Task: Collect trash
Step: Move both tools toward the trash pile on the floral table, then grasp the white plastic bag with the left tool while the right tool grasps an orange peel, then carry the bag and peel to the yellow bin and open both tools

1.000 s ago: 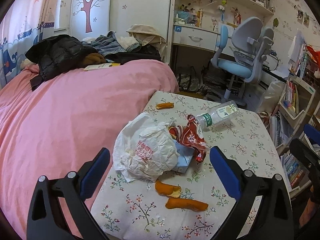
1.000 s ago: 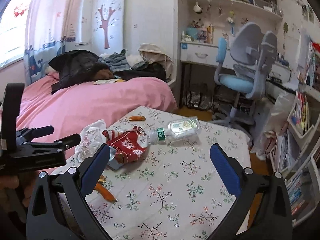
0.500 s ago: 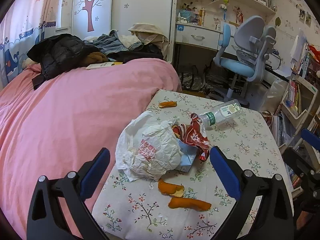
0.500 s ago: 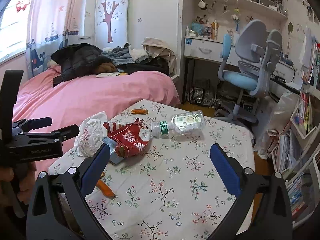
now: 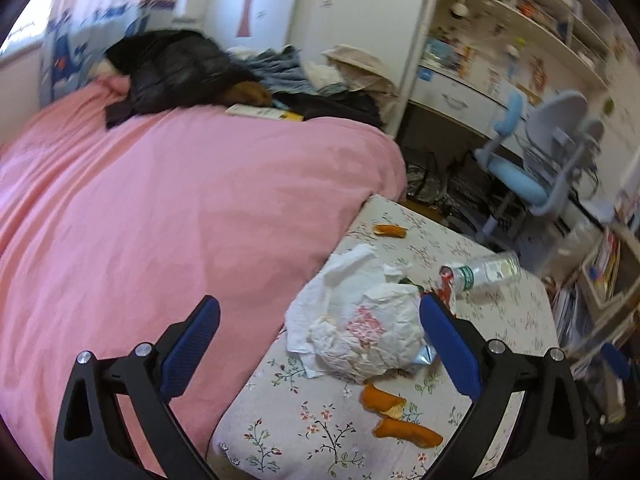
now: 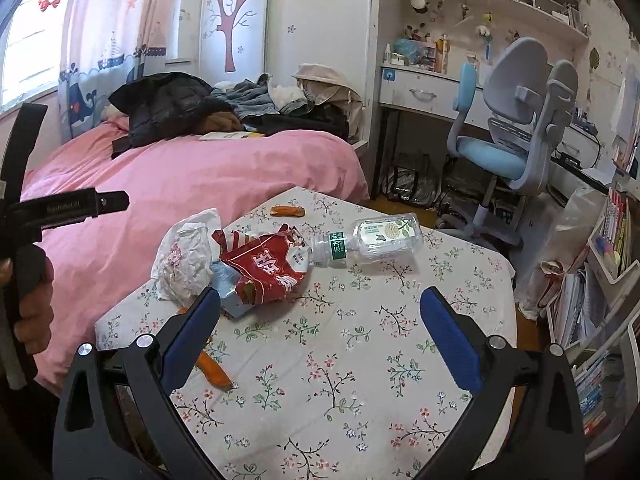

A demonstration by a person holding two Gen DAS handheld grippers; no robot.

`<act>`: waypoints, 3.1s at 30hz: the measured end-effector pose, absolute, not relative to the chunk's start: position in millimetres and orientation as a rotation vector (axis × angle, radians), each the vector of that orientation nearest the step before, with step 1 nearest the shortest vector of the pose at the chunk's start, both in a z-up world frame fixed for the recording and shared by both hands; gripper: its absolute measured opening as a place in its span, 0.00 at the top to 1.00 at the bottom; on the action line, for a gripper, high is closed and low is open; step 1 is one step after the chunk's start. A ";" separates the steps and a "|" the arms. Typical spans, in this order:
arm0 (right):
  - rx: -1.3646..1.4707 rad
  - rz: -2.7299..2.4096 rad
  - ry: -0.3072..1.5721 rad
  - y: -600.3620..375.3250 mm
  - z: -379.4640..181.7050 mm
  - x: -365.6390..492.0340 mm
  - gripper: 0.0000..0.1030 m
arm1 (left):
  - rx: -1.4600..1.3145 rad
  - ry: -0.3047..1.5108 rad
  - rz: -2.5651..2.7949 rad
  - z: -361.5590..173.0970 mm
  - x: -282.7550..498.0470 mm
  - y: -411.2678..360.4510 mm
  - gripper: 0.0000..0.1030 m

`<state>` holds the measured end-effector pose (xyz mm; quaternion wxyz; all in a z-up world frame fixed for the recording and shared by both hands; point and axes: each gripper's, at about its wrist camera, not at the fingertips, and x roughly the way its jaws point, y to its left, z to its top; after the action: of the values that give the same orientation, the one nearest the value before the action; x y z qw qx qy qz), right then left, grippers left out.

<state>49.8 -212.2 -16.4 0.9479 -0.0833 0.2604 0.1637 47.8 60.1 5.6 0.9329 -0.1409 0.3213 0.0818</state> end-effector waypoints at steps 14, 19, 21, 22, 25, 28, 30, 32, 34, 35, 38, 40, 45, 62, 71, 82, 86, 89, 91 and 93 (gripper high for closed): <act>-0.206 0.373 0.561 -199.3 -28.9 52.0 0.06 | -0.262 0.670 0.161 3.8 50.8 58.1 0.07; -0.228 0.392 0.568 -192.1 -33.4 50.7 0.06 | -0.257 0.675 0.158 3.5 50.7 57.6 0.07; -0.234 0.397 0.569 -190.6 -34.9 50.2 0.06 | -0.246 0.682 0.149 2.5 51.6 55.4 0.07; -0.236 0.399 0.570 -189.6 -35.2 49.7 0.06 | -0.239 0.687 0.143 1.9 52.1 54.0 0.07; -0.240 0.407 0.575 -187.2 -37.3 49.8 0.06 | -0.221 0.690 0.135 1.9 52.1 50.0 0.07; -0.255 0.419 0.594 -183.0 -41.8 51.0 0.06 | -0.211 0.697 0.134 0.9 52.8 49.1 0.07; -0.271 0.428 0.611 -177.6 -47.1 51.0 0.06 | -0.197 0.727 0.125 -3.5 56.8 46.6 0.07; -0.287 0.444 0.628 -171.3 -52.7 51.0 0.06 | -0.160 0.770 0.107 -10.0 63.3 43.0 0.07; -0.293 0.460 0.641 -165.6 -56.8 51.2 0.06 | -0.123 0.798 0.071 -13.3 69.8 40.8 0.07; -0.288 0.475 0.653 -162.5 -60.1 52.4 0.06 | -0.124 0.808 0.036 -14.2 73.7 41.5 0.07; -0.283 0.514 0.700 -152.4 -72.3 56.8 0.06 | -0.129 0.829 -0.082 -16.6 84.9 44.8 0.07; -0.295 0.529 0.731 -144.2 -81.4 59.9 0.06 | -0.103 0.804 -0.085 -16.7 89.9 46.5 0.07; -0.305 0.565 0.783 -126.3 -99.1 66.0 0.06 | -0.105 0.805 -0.106 -30.9 108.9 50.2 0.07; -0.378 0.618 0.887 -96.0 -143.5 76.4 0.53 | 0.189 0.889 -0.206 -60.3 117.2 6.1 0.79; -0.368 0.612 0.884 -105.1 -144.0 74.2 0.85 | 0.054 0.854 -0.217 -34.0 101.5 27.8 0.84; -0.147 0.627 0.903 -151.1 -120.5 76.3 0.85 | -0.129 0.792 -0.225 -13.2 77.8 47.3 0.84; -0.081 0.624 0.893 -169.6 -108.9 77.3 0.85 | -0.153 0.762 -0.224 -8.4 64.7 46.5 0.84; -0.058 0.618 0.881 -175.3 -103.6 74.5 0.85 | -0.138 0.733 -0.211 -5.1 54.5 41.1 0.84; -0.052 0.615 0.874 -179.2 -100.6 69.2 0.85 | -0.110 0.721 -0.196 -4.7 48.7 36.6 0.84; -0.046 0.617 0.870 -180.9 -99.4 63.6 0.85 | -0.071 0.710 -0.177 -5.4 43.6 29.9 0.84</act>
<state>63.6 -180.9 -99.4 0.8608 -0.0222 0.4148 0.2939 43.6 29.9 -5.4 0.9333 -0.0345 0.3469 -0.0867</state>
